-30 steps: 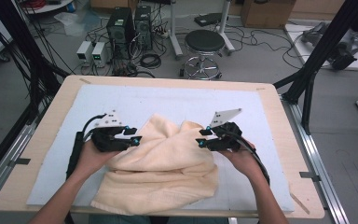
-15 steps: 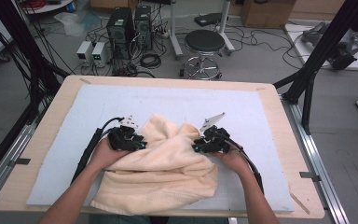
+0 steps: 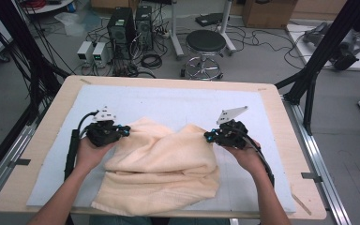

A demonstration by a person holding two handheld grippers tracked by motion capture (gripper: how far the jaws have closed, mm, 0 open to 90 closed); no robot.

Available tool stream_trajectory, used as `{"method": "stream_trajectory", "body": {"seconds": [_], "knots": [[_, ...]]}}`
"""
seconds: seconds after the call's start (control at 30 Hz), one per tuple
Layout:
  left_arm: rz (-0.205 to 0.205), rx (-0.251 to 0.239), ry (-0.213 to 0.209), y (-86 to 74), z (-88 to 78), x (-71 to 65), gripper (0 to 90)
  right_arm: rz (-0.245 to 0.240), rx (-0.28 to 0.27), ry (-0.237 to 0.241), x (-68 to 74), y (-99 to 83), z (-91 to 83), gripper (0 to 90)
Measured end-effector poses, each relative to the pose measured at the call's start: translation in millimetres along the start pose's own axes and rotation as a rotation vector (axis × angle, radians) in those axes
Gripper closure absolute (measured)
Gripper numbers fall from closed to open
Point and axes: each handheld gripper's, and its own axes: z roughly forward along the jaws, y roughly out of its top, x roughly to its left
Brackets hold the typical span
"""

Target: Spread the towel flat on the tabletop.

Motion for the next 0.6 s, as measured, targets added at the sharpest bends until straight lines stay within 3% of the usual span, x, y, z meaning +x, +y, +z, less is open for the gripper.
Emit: {"method": "stream_trajectory", "body": {"seconds": [0.13, 0.33, 0.47, 0.6], "knots": [[-0.012, 0.027, -0.034, -20.0, -20.2, -8.0, 86.3, -0.023, 0.013, 0.009, 22.4, -9.7, -17.2, 87.9], [-0.05, 0.09, -0.139, -61.1, -24.0, -23.0, 85.6, 0.009, 0.043, 0.087, 54.7, -48.9, -13.5, 87.9], [-0.041, 0.068, -0.151, -51.0, -29.4, -19.1, 77.9, 0.017, 0.026, 0.088, 56.1, -43.5, -14.0, 83.7], [-0.028, 0.02, -0.13, -32.1, -29.2, -11.1, 67.2, -0.009, -0.022, 0.046, 45.8, -14.4, -18.7, 71.7]]}}
